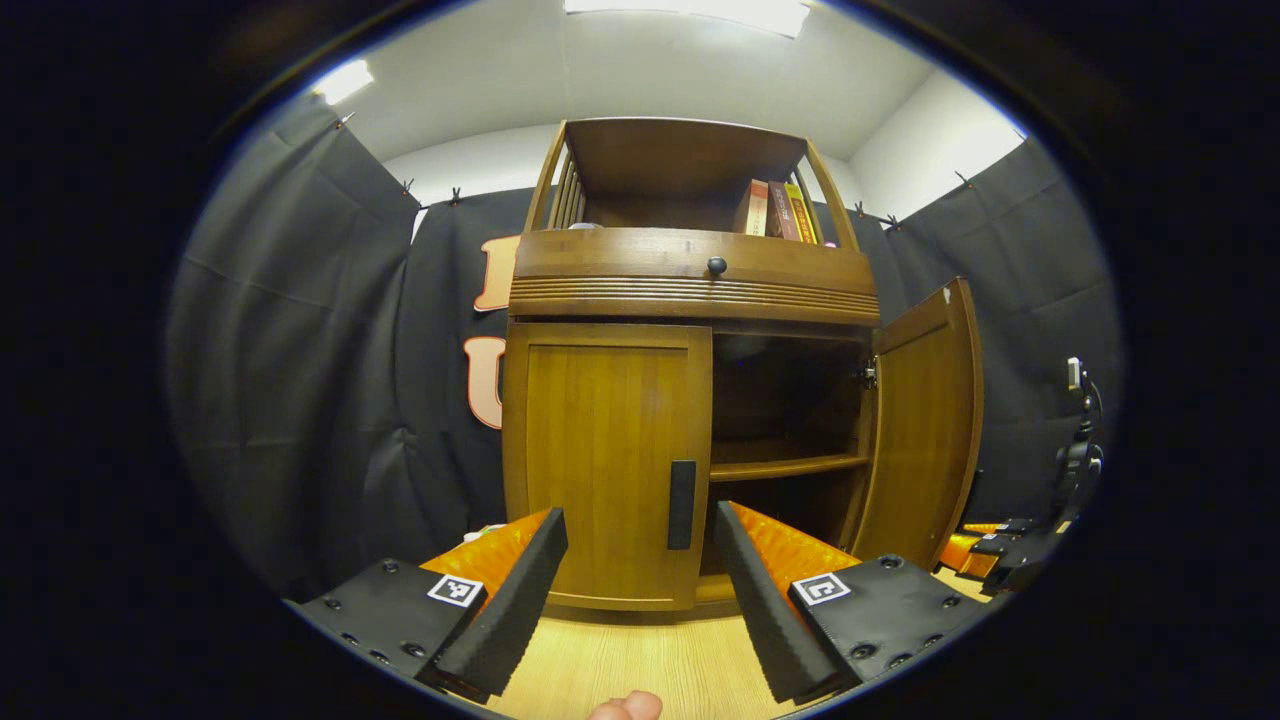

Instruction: Open the right door of the double-door shoe cabinet with the right hand, and open the left door with the left hand.

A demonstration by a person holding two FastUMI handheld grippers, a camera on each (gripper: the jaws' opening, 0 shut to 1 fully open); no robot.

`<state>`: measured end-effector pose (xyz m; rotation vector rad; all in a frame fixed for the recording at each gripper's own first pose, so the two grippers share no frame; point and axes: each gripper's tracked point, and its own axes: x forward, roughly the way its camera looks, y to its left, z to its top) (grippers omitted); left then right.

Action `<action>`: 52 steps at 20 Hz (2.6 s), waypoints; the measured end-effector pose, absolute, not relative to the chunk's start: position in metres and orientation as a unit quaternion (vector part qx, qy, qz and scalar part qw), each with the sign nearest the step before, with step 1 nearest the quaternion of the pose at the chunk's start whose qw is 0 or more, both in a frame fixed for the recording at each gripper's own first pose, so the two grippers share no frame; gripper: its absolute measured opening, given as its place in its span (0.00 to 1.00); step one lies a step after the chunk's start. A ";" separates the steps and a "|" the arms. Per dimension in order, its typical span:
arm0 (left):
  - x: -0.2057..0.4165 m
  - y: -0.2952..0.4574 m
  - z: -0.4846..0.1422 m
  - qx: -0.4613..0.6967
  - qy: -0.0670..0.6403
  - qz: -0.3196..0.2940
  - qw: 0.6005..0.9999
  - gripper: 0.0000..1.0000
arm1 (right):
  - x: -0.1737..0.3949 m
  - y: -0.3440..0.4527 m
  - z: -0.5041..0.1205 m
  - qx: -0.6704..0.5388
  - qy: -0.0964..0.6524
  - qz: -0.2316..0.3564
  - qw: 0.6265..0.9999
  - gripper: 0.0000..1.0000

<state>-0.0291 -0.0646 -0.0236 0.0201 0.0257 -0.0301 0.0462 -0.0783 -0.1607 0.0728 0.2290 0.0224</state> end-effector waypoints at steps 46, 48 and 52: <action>0.117 -0.095 -0.074 0.021 0.020 -0.068 0.997 0.95 | -0.046 -0.062 -0.100 0.043 0.067 0.042 0.996 0.24; 0.137 -0.098 -0.089 0.024 0.034 -0.064 0.997 0.95 | -0.046 -0.065 -0.102 0.044 0.070 0.033 0.996 0.46; 0.170 -0.094 -0.112 0.032 0.049 -0.042 0.997 0.96 | -0.052 -0.080 -0.112 0.049 0.079 0.009 0.996 0.88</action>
